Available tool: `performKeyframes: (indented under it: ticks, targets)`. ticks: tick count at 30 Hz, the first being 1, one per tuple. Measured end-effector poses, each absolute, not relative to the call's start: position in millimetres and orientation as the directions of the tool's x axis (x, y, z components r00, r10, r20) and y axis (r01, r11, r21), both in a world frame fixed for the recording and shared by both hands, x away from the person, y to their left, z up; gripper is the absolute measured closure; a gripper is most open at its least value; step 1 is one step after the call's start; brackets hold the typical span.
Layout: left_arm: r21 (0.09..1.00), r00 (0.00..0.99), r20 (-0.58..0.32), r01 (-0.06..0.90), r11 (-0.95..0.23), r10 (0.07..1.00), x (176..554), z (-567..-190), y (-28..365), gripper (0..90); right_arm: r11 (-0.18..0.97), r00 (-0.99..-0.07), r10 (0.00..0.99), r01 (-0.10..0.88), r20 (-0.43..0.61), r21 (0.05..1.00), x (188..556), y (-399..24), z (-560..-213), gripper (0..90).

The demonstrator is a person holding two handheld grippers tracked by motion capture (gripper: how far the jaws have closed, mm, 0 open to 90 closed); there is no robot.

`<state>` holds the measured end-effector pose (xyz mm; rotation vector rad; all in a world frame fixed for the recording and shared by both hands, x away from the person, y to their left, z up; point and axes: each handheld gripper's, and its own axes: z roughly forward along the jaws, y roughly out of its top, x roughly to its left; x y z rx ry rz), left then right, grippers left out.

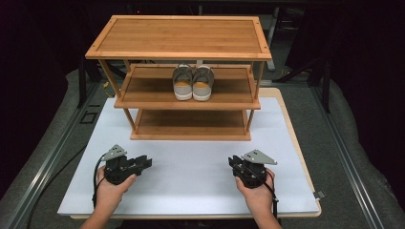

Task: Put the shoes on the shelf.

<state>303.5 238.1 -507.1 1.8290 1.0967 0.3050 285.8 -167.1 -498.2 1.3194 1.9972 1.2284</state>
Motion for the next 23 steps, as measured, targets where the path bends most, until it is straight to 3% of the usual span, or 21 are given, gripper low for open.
performKeyframes:
  ticks: [9, 17, 23]
  targets:
    - [0.796, 0.607, -0.238, 0.569, -0.205, 0.758, 303, -525, 228, 51.7, 0.186, -0.478, 0.874, 0.503, 0.091, 0.844, 286, -166, -516, 67.8]
    - [0.784, 0.600, -0.245, 0.585, -0.208, 0.762, 304, -535, 225, 47.3, 0.202, -0.490, 0.867, 0.505, 0.087, 0.839, 286, -167, -522, 62.7]
    - [0.770, 0.580, -0.300, 0.617, -0.166, 0.757, 304, -536, 225, 44.0, 0.214, -0.492, 0.867, 0.501, 0.072, 0.838, 286, -164, -525, 57.8]
